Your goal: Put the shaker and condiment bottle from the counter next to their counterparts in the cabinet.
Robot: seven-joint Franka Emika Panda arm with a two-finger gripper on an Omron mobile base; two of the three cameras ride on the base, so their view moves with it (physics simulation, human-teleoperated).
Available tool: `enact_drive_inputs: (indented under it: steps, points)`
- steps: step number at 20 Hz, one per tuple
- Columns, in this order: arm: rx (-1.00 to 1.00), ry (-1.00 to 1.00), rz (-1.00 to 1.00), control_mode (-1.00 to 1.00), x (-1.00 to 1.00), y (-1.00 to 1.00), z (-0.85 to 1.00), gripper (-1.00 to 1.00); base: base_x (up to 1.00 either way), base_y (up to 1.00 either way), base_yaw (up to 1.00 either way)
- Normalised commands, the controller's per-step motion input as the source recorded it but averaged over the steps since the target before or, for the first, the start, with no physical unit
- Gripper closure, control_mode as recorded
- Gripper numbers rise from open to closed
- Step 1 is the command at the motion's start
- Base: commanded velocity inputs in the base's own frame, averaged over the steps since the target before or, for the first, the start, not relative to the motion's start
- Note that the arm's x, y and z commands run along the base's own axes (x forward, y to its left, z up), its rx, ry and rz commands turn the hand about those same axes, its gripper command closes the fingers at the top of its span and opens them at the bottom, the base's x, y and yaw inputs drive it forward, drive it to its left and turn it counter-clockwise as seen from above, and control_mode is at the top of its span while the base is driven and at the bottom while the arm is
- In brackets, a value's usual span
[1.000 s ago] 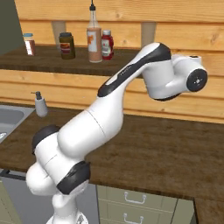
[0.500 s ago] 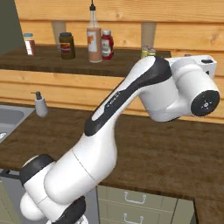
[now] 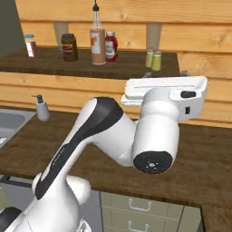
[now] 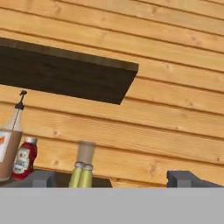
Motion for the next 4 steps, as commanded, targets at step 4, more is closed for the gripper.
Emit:
enact_drive_inputs:
  steps: [4]
  points:
    - [0.0, -0.19, -0.44, -1.0, -0.99, 0.86, -0.25, -1.0, 0.0, 0.0, 0.0]
